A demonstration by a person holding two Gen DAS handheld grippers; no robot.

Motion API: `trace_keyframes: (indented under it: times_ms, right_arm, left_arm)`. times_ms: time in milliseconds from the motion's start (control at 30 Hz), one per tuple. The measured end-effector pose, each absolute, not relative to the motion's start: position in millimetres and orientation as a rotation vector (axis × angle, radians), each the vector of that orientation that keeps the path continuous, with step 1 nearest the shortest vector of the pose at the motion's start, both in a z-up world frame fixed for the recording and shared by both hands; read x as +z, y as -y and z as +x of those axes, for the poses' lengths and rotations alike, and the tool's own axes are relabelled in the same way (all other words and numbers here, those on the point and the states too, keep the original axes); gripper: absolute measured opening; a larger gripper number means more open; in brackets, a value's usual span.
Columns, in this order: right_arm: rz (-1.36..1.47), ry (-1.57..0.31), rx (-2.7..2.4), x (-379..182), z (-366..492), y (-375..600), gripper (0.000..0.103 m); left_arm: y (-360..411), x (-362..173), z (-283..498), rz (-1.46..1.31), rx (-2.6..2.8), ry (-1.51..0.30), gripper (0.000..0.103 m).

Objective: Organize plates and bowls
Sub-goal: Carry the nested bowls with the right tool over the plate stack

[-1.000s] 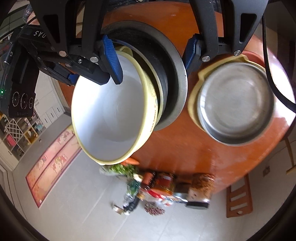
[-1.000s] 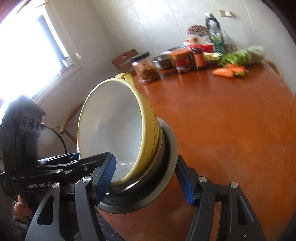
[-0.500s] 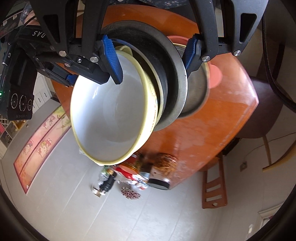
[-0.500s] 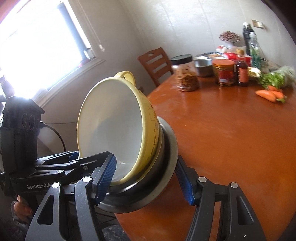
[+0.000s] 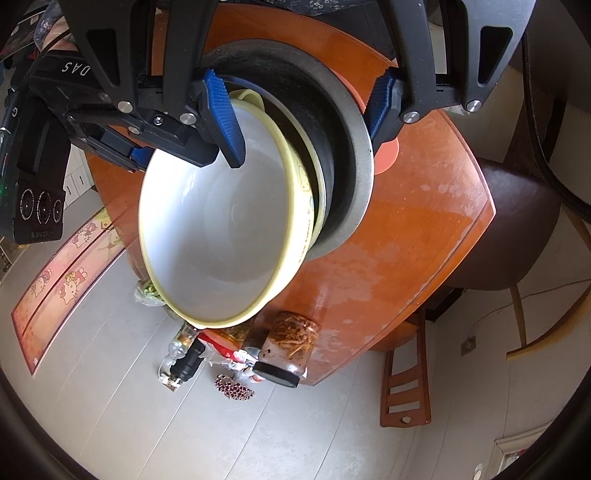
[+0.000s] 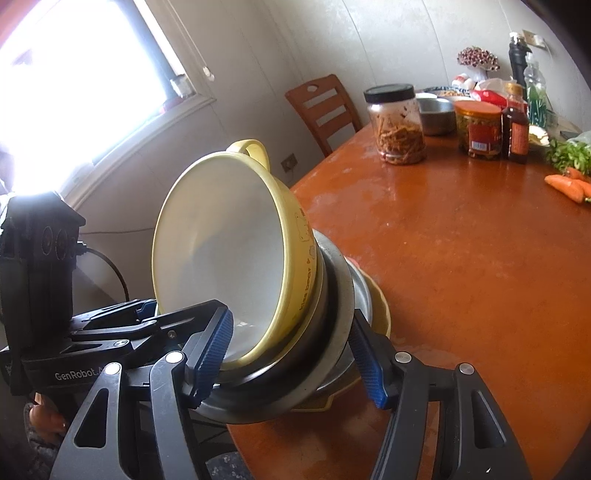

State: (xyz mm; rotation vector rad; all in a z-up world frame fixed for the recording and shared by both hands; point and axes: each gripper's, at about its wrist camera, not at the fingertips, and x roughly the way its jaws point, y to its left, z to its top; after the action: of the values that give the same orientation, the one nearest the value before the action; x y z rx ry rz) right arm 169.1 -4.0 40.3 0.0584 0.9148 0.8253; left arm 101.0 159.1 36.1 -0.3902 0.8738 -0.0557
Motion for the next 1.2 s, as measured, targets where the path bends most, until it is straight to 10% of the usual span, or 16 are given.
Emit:
trace_keyframes:
  times_ms: [1200]
  right_arm:
    - [0.011,-0.921,0.802,21,173,4,0.065]
  left_arm:
    - [-152,19,108,-0.376,-0.045,-0.884,0.061]
